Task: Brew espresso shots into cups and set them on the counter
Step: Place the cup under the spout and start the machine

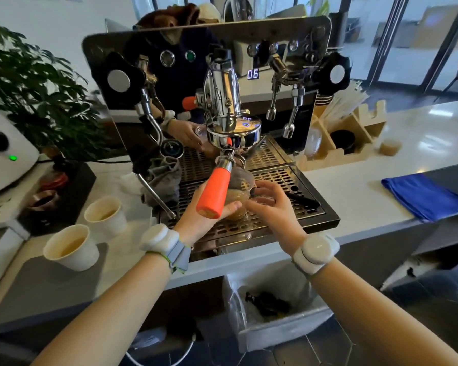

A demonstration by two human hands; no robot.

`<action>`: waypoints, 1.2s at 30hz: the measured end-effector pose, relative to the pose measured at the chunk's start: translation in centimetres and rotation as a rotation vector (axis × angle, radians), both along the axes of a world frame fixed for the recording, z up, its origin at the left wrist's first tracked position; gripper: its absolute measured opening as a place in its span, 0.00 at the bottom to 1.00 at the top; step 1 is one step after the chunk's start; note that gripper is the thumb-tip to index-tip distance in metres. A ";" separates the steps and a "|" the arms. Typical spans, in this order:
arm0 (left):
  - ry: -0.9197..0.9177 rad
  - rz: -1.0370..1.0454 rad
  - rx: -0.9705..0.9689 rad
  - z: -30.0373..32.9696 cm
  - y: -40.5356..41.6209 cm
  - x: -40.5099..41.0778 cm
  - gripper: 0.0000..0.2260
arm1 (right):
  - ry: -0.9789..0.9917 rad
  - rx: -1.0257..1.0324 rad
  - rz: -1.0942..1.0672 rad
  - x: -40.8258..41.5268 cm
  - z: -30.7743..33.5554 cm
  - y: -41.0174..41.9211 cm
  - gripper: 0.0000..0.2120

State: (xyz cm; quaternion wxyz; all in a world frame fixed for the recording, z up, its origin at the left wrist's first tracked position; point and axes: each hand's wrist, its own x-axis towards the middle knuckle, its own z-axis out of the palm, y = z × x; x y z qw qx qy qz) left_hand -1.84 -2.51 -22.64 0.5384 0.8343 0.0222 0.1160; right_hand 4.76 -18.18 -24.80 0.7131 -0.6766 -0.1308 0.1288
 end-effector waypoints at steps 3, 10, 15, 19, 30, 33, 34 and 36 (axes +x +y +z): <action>0.055 0.051 0.046 -0.4 1.5 -0.4 0.21 | 0.011 0.027 -0.013 0.5 0.5 -1.2 0.22; -0.003 0.201 0.164 5.6 4.0 -3.0 0.17 | -0.210 0.099 -0.092 2.1 5.7 -3.7 0.16; -0.248 0.177 0.309 13.2 1.9 -4.1 0.10 | -0.256 0.167 -0.046 2.8 11.6 -3.4 0.14; -0.362 0.048 0.382 18.3 -0.8 -3.9 0.10 | -0.355 0.144 0.044 2.5 15.8 -3.0 0.14; -0.508 0.223 0.760 25.3 1.2 -0.8 0.05 | -0.737 -0.078 -0.049 6.7 26.0 -2.7 0.15; -0.403 0.238 0.823 25.1 2.5 0.0 0.05 | -0.853 -0.297 -0.147 9.7 27.1 -2.6 0.18; -0.377 0.246 0.842 25.0 2.8 0.2 0.05 | -0.881 -0.377 -0.169 10.7 27.4 -2.6 0.19; -0.358 0.266 0.884 24.6 3.3 0.5 0.05 | -0.901 -0.479 -0.212 12.7 27.8 -2.8 0.20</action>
